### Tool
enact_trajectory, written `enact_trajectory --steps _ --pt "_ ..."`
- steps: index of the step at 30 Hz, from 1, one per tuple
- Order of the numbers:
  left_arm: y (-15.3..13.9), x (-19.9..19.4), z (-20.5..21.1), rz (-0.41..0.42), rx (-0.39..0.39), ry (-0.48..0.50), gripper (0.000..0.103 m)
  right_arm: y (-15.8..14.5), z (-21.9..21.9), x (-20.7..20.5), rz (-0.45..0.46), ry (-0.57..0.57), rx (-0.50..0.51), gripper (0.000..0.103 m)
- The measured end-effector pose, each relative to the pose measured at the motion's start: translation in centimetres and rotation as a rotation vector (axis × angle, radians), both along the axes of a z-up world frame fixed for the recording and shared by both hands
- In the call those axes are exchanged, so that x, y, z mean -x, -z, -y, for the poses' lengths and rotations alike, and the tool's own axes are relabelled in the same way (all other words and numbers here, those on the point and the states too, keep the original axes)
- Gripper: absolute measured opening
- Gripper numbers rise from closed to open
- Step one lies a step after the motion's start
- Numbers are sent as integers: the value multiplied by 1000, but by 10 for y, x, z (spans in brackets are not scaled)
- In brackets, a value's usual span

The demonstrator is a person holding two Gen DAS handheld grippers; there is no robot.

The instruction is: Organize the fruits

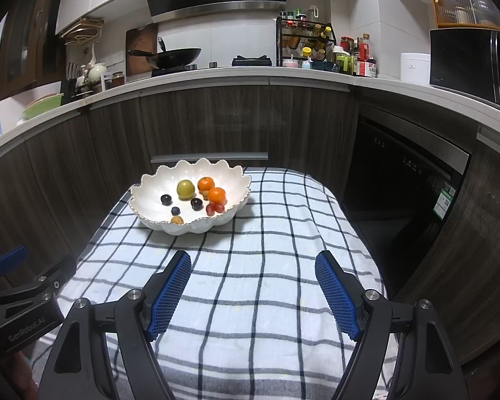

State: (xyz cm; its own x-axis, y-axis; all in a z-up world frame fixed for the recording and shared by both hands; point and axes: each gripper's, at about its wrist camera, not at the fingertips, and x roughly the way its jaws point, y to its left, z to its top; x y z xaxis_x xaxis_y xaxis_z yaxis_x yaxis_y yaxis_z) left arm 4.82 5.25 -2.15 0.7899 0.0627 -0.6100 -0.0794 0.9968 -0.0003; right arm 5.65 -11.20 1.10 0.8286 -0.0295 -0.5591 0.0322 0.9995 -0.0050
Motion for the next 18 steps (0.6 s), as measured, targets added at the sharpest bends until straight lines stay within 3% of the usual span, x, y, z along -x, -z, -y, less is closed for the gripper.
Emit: enact_trajectory --steps 18 --pt "4 -2 -1 -1 0 0 91 0 0 0 0 0 -2 78"
